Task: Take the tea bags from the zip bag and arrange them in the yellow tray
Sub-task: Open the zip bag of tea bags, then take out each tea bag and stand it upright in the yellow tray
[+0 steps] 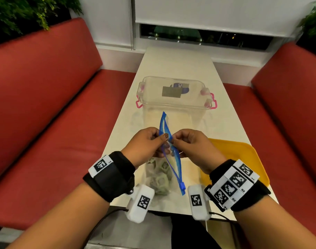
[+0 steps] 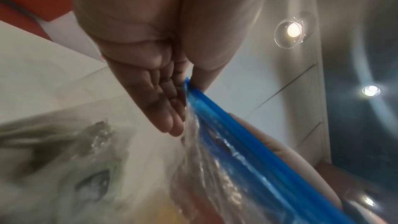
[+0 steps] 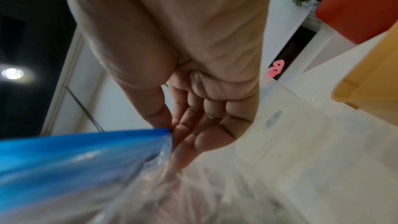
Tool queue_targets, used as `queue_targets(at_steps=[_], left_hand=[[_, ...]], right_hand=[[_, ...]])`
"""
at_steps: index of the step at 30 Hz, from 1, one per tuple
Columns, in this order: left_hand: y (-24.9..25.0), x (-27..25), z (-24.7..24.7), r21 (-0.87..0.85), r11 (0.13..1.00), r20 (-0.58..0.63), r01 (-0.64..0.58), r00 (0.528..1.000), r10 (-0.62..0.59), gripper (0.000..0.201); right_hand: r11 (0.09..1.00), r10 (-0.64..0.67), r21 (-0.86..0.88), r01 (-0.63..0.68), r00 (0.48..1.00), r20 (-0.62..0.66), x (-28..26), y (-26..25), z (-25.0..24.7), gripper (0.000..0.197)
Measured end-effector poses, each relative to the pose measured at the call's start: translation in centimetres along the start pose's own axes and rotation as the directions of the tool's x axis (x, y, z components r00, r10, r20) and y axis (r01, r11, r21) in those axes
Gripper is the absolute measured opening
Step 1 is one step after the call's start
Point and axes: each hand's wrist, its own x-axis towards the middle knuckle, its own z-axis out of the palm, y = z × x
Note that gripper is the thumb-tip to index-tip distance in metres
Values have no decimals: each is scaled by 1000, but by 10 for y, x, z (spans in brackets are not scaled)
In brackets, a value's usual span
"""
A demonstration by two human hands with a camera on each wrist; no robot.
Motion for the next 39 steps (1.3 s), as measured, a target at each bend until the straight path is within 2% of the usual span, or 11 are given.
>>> queue_targets(at_steps=[7,13,16,19,20,22,26,30,32,35,39], left_hand=[[2,16,-27,-313,943,-131,110,979,-157,17],[0,24,-33,-693,710,-55,125,973,-226,18],[-10,26,-25,-699,685,-13,208,953,-302,18],[-18,28,-19,-654,705,26,274,940,-341,18],[-19,27,-17,-637,715,32,289,936,-351,16],[-19,25,-14,-610,726,52,319,930,-364,9],[-22,19,-14,-606,749,-28,266,934,-355,18],[-23,10,-19,-381,918,13,104,994,-108,33],[-27,7,-20,88,996,44,-2,999,-1,25],[-45,6,-15,652,754,-3,-78,994,106,18],[-57,-1,-8,820,571,-61,-36,987,150,53]], right_hand=[[989,-42,-150,17,985,-168,7,7,-28,19],[932,-119,-356,72,987,-111,7,6,-37,31],[746,-376,-616,254,923,-76,7,5,-31,38],[488,-610,-672,556,769,193,7,-2,-13,33],[435,-598,-661,611,745,295,8,-4,-6,30],[419,-442,-699,579,803,400,13,-3,2,23],[406,-74,-858,315,947,312,21,11,-2,27],[381,-31,-873,305,948,318,18,19,-4,44],[359,-16,-880,309,945,326,17,21,-2,52],[344,21,-887,308,942,335,16,23,3,72],[384,40,-872,303,938,344,14,27,10,91]])
